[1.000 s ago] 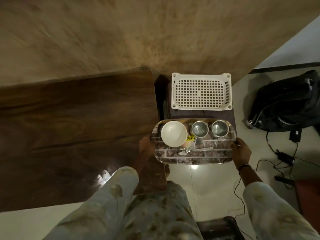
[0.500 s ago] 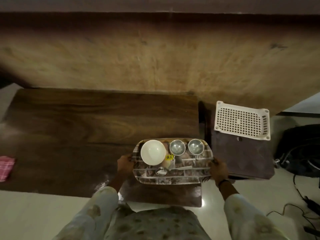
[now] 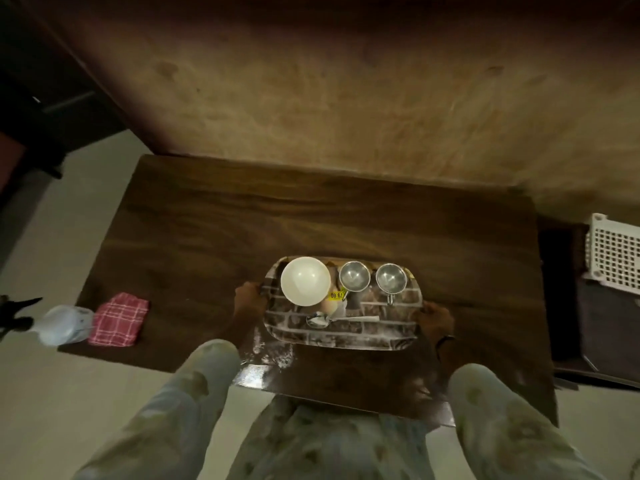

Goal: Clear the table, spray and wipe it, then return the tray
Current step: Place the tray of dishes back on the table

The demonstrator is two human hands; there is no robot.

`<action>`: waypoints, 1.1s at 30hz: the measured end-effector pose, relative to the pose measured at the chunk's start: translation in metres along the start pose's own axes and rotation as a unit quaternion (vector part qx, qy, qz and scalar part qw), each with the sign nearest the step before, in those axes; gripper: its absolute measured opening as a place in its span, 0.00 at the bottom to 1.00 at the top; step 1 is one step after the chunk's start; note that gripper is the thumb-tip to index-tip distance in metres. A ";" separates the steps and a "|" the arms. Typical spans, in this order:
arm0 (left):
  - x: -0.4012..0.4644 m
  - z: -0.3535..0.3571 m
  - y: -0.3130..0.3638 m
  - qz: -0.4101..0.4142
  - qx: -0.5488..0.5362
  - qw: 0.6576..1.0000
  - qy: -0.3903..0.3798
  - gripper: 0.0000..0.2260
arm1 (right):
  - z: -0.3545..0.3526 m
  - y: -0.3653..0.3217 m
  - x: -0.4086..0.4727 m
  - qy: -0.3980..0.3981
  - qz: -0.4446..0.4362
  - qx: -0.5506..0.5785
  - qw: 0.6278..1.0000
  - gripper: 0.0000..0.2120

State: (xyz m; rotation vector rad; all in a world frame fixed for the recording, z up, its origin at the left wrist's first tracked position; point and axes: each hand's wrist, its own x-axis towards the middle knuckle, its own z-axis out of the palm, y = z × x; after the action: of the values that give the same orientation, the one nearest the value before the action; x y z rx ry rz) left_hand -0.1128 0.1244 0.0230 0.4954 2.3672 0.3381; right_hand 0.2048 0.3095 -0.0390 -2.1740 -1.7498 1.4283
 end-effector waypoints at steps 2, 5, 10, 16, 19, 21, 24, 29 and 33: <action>0.022 -0.012 -0.020 0.001 0.010 1.000 0.005 0.12 | 0.025 -0.016 -0.003 -0.008 0.005 -0.011 1.000 0.15; 0.057 -0.020 -0.040 -0.013 0.012 1.000 0.006 0.14 | 0.060 -0.037 0.001 -0.006 0.004 -0.019 1.000 0.14; 0.102 -0.020 -0.056 -0.021 0.009 1.000 -0.015 0.18 | 0.092 -0.055 0.017 0.011 0.008 -0.040 0.999 0.12; 0.136 -0.014 -0.062 -0.015 0.022 0.999 -0.023 0.15 | 0.110 -0.061 0.032 0.016 0.020 -0.060 0.998 0.11; 0.143 -0.013 -0.061 -0.019 0.021 0.999 -0.020 0.14 | 0.113 -0.064 0.033 0.015 0.035 -0.065 0.997 0.11; 0.147 -0.011 -0.063 -0.023 0.016 0.999 -0.017 0.14 | 0.114 -0.065 0.034 0.015 0.043 -0.051 0.998 0.12; 0.153 -0.009 -0.065 -0.021 -0.010 1.000 -0.012 0.14 | 0.114 -0.062 0.039 0.015 0.039 -0.037 0.998 0.12; 0.159 -0.010 -0.065 -0.002 -0.009 1.000 -0.013 0.16 | 0.115 -0.064 0.036 0.011 0.044 -0.033 0.998 0.13; 0.165 -0.012 -0.071 -0.004 -0.011 1.000 -0.007 0.16 | 0.119 -0.072 0.026 0.025 0.051 -0.024 0.998 0.12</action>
State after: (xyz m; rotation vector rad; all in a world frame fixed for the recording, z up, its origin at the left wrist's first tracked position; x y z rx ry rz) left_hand -0.2530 0.1317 -0.0893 0.4774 2.3487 0.3559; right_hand 0.0726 0.2969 -0.0881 -2.3338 -1.6986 1.3529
